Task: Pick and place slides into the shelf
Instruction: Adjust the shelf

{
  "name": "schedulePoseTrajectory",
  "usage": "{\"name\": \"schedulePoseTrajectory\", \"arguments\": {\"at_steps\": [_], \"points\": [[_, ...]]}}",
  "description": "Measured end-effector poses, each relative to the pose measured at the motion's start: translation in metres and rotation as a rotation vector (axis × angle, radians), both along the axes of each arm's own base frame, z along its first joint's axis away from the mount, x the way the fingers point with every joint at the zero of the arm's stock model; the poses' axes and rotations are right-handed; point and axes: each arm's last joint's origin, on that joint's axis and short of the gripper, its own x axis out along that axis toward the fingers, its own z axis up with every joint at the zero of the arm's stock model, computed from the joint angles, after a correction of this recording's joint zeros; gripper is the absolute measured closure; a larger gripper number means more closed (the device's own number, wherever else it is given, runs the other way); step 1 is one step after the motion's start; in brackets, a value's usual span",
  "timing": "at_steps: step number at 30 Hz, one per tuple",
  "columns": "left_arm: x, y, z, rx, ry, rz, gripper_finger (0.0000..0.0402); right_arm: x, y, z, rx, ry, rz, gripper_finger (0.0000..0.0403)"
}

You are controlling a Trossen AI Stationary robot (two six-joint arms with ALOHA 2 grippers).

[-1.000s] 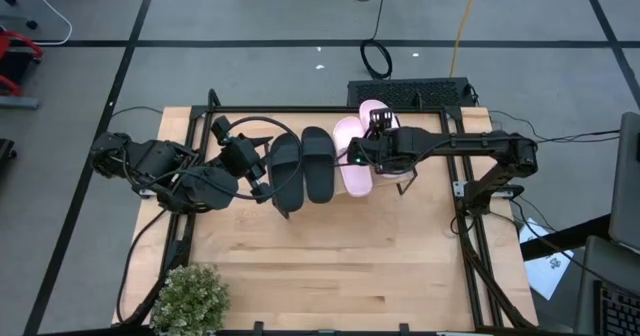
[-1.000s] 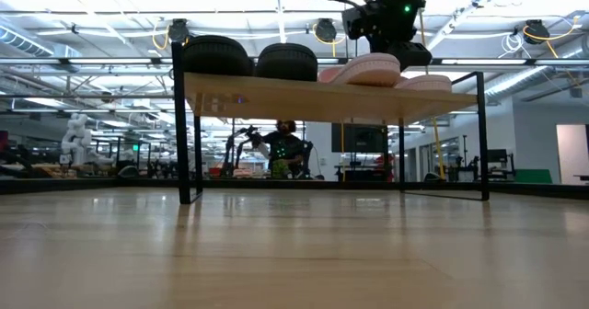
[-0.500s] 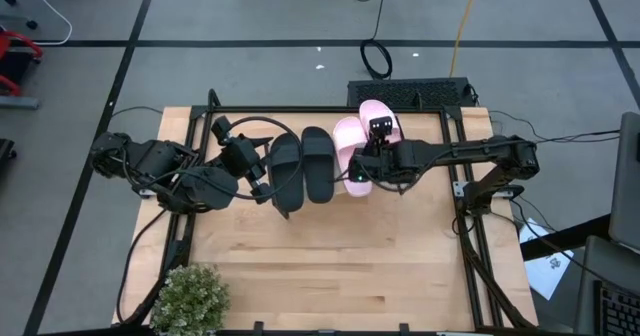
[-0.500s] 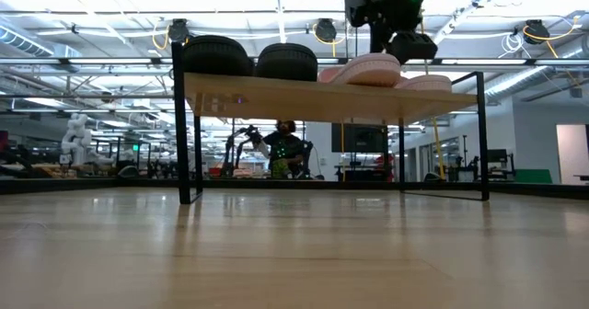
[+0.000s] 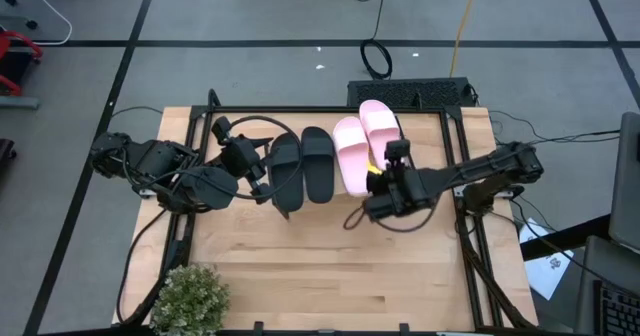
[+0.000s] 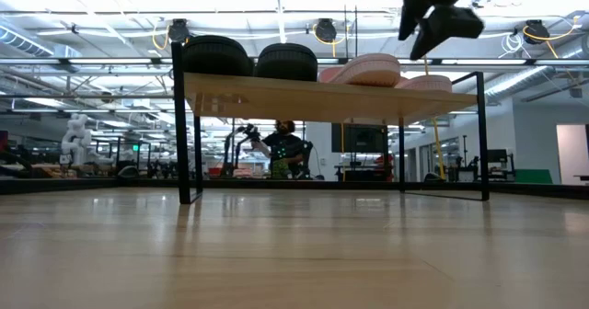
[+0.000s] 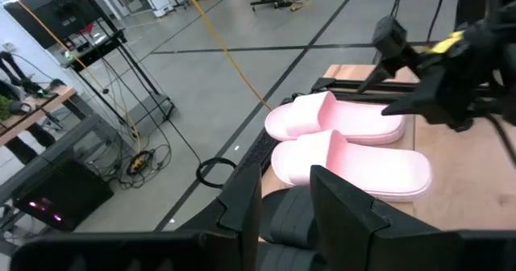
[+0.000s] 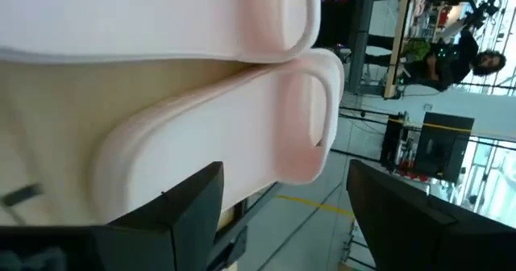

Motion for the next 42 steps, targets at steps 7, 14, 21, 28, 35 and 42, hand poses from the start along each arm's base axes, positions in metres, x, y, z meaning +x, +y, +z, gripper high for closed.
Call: {"name": "schedulePoseTrajectory", "arguments": {"at_steps": [7, 14, 21, 28, 35, 42], "points": [[0.000, -0.001, -0.001, -0.069, -0.004, -0.038, 0.0289, -0.008, 0.032, -0.003, 0.159, -0.090, -0.003, 0.0149], [0.001, -0.003, -0.002, -0.116, -0.004, -0.069, 0.0289, 0.001, 0.060, -0.007, 0.383, -0.229, 0.040, 0.0149], [0.001, -0.003, -0.002, -0.119, -0.006, -0.068, 0.0289, 0.013, 0.063, -0.005, 0.412, -0.291, 0.121, 0.0149], [0.001, -0.003, -0.002, -0.112, -0.001, -0.072, 0.0289, 0.020, 0.051, -0.005, 0.431, -0.297, 0.099, 0.0149], [0.001, -0.003, -0.002, -0.107, 0.004, -0.073, 0.0289, 0.028, 0.042, -0.006, 0.467, -0.302, 0.103, 0.0149], [0.001, -0.003, -0.002, -0.107, 0.006, -0.073, 0.0289, 0.030, 0.033, -0.020, 0.458, -0.273, 0.104, 0.0149]]}}
